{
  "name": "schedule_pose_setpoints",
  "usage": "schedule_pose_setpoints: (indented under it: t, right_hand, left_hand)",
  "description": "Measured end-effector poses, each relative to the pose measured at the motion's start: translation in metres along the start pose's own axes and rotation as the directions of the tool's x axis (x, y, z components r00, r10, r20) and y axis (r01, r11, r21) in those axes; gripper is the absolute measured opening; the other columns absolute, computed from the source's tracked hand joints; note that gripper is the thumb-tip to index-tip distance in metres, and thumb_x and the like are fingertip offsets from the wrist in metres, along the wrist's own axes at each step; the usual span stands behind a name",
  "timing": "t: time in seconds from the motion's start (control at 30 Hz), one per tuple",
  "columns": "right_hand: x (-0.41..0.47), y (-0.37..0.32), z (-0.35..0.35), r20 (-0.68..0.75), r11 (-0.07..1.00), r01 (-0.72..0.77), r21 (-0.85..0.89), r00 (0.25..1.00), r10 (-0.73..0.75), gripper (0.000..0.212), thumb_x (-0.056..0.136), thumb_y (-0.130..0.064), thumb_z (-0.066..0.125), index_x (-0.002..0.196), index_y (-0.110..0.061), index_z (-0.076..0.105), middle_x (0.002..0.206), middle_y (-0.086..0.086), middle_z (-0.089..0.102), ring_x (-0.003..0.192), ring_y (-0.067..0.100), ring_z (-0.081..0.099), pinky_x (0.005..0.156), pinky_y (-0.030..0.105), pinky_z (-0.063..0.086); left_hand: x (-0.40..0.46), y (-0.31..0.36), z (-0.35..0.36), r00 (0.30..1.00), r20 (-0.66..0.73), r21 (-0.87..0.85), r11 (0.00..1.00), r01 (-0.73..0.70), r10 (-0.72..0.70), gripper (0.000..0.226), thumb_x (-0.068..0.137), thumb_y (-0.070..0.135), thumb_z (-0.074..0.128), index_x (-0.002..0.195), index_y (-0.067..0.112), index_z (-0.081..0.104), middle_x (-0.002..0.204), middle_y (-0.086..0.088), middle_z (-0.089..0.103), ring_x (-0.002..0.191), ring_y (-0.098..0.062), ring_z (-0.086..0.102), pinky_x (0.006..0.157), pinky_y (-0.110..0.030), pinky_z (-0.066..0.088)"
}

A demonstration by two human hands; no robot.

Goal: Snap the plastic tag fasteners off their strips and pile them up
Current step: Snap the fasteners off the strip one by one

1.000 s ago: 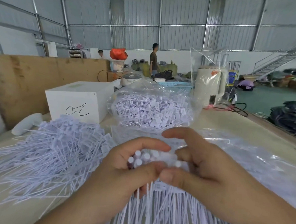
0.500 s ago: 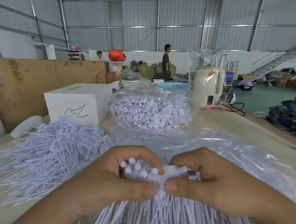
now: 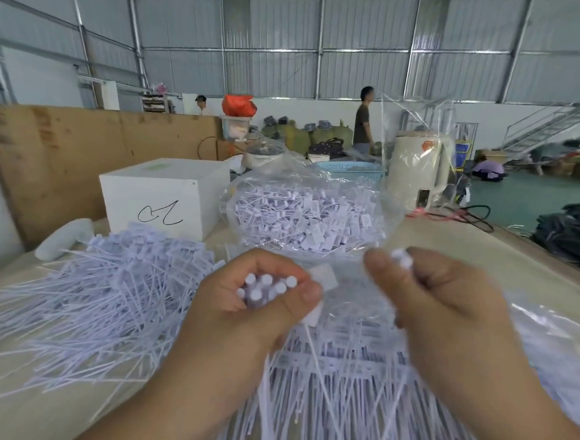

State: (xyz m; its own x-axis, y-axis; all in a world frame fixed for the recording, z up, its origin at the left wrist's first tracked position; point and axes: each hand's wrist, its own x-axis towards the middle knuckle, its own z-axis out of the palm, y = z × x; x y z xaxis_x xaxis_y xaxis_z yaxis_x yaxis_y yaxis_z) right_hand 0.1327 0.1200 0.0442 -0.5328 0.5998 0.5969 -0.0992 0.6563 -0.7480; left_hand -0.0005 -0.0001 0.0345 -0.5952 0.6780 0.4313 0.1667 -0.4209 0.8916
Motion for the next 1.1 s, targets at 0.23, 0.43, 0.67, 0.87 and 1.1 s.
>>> schedule_pose_setpoints:
  t: [0.23,0.43,0.67,0.87,1.1]
  right_hand:
    - [-0.001,-0.002,-0.010,0.501,0.998,0.052,0.031,0.863,-0.061,0.048,0.064,-0.064,0.067,0.108,-0.054,0.049,0.057,-0.007,0.055,0.046,-0.002,0.044,0.046,0.011,0.031]
    - [-0.001,0.007,-0.005,0.635,0.999,0.035,0.009,0.772,-0.033,0.070,0.064,-0.060,0.076,0.121,-0.064,0.035,0.071,0.007,0.057,0.061,0.003,0.055,0.060,0.024,0.038]
    - [-0.003,0.000,-0.002,0.651,0.987,0.115,-0.108,0.759,-0.017,0.042,0.056,-0.062,0.080,0.083,-0.036,0.062,0.059,-0.008,0.049,0.054,0.006,0.045,0.055,0.030,0.035]
    - [-0.001,0.006,-0.005,0.546,0.978,0.090,-0.190,0.837,0.029,0.070,0.044,-0.074,0.074,0.071,-0.013,0.053,0.053,-0.008,0.038,0.052,0.004,0.032,0.051,0.030,0.025]
    - [0.013,0.016,-0.022,0.682,0.998,-0.059,0.008,0.730,0.038,0.039,0.076,-0.048,0.074,0.060,-0.017,0.057,0.054,-0.011,0.040,0.052,0.004,0.038,0.055,0.023,0.031]
  left_hand:
    - [0.002,0.002,-0.009,0.964,0.251,0.058,0.995,0.080,-0.092,0.013,0.056,0.029,0.080,0.065,0.024,0.072,0.053,0.008,0.056,0.037,-0.003,0.043,0.037,-0.015,0.034]
    - [0.000,0.005,-0.017,0.824,0.548,0.209,0.978,0.031,-0.143,0.004,0.075,0.028,0.075,0.080,0.028,0.076,0.066,0.013,0.066,0.056,0.001,0.055,0.050,-0.012,0.042]
    - [0.008,0.010,-0.027,0.675,0.660,0.352,0.930,0.109,-0.329,0.020,0.078,0.038,0.077,0.096,0.029,0.077,0.083,-0.011,0.071,0.068,-0.033,0.061,0.065,-0.041,0.052]
    - [0.006,0.010,-0.024,0.748,0.613,0.290,0.953,0.086,-0.254,0.010,0.077,0.031,0.073,0.085,0.027,0.077,0.065,0.008,0.065,0.054,-0.003,0.056,0.047,-0.015,0.044]
    - [0.004,0.006,-0.021,0.832,0.526,0.223,0.973,0.067,-0.178,0.010,0.070,0.031,0.075,0.076,0.024,0.077,0.060,0.006,0.060,0.051,-0.004,0.051,0.047,-0.015,0.042]
